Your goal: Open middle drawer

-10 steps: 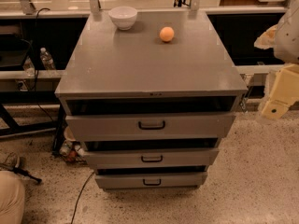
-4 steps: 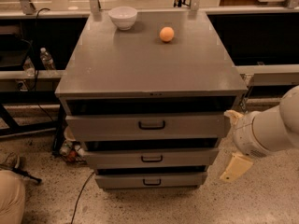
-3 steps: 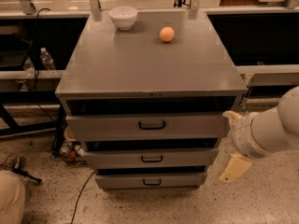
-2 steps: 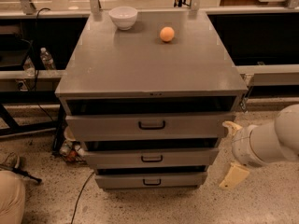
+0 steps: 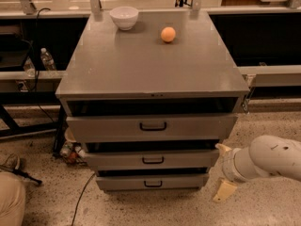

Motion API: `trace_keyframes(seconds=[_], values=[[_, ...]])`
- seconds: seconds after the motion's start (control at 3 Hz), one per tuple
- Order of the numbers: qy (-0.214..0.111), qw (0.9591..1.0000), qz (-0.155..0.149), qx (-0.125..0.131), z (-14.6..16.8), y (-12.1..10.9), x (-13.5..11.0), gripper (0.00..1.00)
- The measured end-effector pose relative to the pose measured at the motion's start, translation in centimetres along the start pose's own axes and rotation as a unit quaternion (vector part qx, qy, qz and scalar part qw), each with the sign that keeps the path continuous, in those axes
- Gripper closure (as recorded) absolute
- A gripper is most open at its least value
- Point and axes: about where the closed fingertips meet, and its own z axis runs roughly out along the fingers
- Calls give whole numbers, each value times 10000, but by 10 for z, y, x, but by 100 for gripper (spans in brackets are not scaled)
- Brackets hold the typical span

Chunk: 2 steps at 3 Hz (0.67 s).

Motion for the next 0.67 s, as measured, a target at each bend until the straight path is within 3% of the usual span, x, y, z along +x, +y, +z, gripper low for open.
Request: trace_keyframes(seconds=[0.33, 0.67], values=[[-26, 9996, 247, -132, 69, -1, 12, 0], [-26, 9996, 247, -132, 68, -1, 12, 0]])
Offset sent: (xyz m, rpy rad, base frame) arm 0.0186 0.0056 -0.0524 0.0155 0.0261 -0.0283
